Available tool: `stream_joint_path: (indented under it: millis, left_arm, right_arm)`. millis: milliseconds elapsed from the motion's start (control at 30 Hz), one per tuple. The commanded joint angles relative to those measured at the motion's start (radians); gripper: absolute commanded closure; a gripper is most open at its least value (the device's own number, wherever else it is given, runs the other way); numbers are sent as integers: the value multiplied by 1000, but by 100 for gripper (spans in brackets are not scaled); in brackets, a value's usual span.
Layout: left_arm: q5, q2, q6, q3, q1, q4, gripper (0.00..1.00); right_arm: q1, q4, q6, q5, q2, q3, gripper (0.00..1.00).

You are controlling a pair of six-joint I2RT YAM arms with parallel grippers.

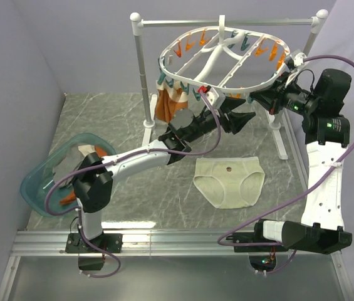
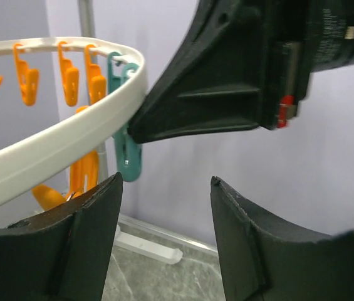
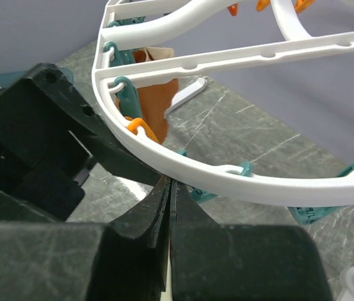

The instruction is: Clip the underwear to the hanger

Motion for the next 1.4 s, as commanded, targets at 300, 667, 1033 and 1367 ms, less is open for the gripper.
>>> stream_joint_path:
  millis: [300,667,1033,1367]
  left_arm:
    - [-188,85,10,140,-24,-8,39]
    - [-138,163,34,215,-24,38,49]
    - [-141,200,45,219,-27,96,100]
    - [-145,222,140,152,-27,271,100]
  right_arm:
    - [4,-118,-111,-53,5,88,100]
    - [4,-156,-157,-56,4,81,100]
    - [-2,32,107,99,-90,-50,70]
    - [-11,95,325,321,-257,-150,48]
